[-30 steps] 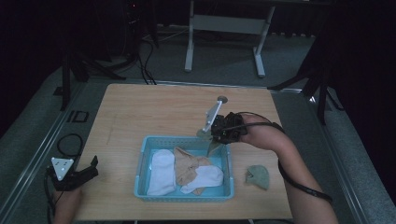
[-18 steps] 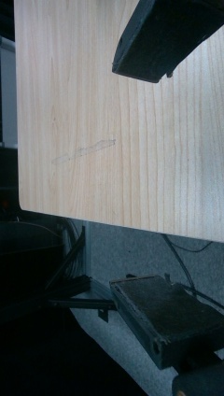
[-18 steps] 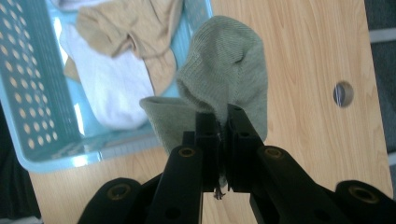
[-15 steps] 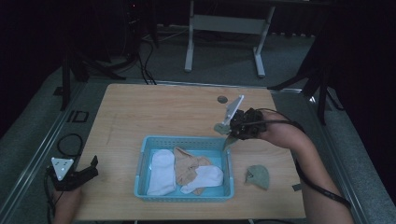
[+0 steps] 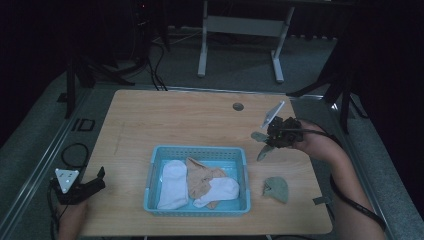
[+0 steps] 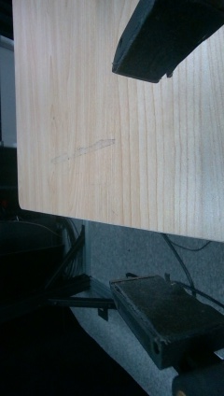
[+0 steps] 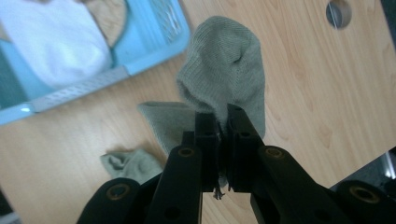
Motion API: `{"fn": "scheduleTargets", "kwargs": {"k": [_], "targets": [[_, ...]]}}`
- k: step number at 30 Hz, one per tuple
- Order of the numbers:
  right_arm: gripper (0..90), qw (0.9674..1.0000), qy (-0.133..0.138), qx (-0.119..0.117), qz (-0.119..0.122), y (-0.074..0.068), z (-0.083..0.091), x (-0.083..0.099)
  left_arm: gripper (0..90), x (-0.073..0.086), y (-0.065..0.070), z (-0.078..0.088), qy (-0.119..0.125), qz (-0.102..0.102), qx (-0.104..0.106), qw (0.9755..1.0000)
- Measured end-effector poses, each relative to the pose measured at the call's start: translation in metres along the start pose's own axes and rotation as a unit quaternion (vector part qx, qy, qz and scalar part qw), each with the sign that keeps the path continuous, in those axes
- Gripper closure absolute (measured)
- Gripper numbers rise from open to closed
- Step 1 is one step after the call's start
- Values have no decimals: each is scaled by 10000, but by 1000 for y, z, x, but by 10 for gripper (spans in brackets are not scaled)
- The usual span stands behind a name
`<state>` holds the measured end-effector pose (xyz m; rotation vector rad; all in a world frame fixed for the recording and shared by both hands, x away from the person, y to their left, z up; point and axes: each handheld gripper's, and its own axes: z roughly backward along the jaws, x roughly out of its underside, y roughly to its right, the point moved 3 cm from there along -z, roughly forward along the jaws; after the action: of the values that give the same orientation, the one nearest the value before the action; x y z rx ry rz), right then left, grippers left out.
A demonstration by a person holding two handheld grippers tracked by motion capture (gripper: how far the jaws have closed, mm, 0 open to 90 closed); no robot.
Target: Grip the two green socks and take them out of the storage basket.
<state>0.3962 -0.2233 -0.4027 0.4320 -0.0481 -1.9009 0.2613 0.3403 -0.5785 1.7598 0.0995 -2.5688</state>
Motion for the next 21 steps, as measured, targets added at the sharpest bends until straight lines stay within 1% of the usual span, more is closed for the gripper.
{"fn": "scheduleTargets", "kwargs": {"k": [2,3,4,6,7,8,9,10,11,12,13,14,15,16,17,18,19,20,21], "targets": [[839,9999,-79,-8,-140,4,-8,6,4,0,0,0,4,4,-5,10000],[839,9997,-142,21,-176,5,-13,9,4,0,0,0,4,4,-5,10000],[839,9996,-167,-5,-219,6,-17,11,4,0,0,0,3,6,-2,10000],[839,9995,-120,-86,-285,7,-25,16,4,0,0,0,4,2,1,10000],[839,9994,-120,-86,-320,7,-30,18,4,0,0,0,4,2,1,10000],[839,9994,-120,-86,-320,7,-30,18,4,0,0,0,7,1,-1,10000],[839,9992,-102,-77,-392,8,-40,22,4,0,0,0,6,1,3,10000],[839,9992,-102,-77,-392,8,-40,22,3,0,0,0,6,1,3,10000],[809,9986,-80,-96,-522,9,-51,26,4,0,0,0,9,0,2,10000],[802,9983,-77,-98,-562,10,-57,29,4,0,0,0,9,2,3,10000],[787,9978,-92,-151,-641,10,-64,31,3,0,0,0,10,7,4,10000],[787,9978,-92,-151,-641,10,-64,31,4,0,0,0,10,7,4,10000],[755,9972,-139,-197,-707,10,-70,35,4,0,0,0,12,6,4,10000],[752,9965,-194,-168,-801,12,-79,39,3,0,0,0,11,6,4,10000],[718,9943,-220,-290,-1005,13,-90,46,4,0,0,0,5,7,8,10000],[718,9943,-220,-290,-1005,13,-90,46,4,0,0,0,6,7,7,10000],[710,9927,-295,-409,-1098,12,-100,54,4,0,0,0,4,5,8,10000],[710,9927,-295,-409,-1098,12,-100,54,4,0,0,0,1,4,11,10000],[660,9911,-454,-460,-1162,10,-109,62,4,0,0,0,1,3,7,10000]]}}
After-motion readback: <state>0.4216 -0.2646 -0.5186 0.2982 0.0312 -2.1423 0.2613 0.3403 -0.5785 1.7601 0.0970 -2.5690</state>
